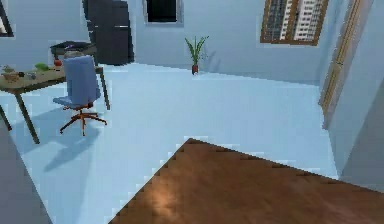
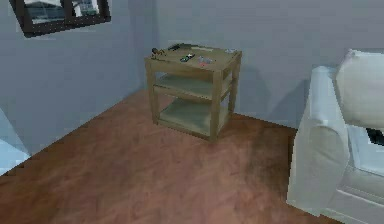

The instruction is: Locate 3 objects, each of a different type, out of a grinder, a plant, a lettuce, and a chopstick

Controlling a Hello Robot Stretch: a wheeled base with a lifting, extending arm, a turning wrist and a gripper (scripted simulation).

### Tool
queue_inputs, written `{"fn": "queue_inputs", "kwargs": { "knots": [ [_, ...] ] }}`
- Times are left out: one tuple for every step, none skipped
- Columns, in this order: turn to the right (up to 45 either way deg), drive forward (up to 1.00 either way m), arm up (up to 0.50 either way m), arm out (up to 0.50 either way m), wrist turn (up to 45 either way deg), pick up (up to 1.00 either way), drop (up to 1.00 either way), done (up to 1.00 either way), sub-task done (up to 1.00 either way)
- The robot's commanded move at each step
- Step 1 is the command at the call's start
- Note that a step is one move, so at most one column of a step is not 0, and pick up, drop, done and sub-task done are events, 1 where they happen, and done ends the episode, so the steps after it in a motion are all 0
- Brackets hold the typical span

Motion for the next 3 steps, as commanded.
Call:
{"fn": "queue_inputs", "kwargs": {
  "knots": [
    [-3.0,0.00,0.00,0.00,0.0,0.00,0.00,0.00,0.00],
    [0.0,0.75,0.00,0.00,0.0,0.00,0.00,0.00,0.00],
    [-12.0,0.00,0.00,0.00,0.0,0.00,0.00,0.00,0.00]
  ]
}}
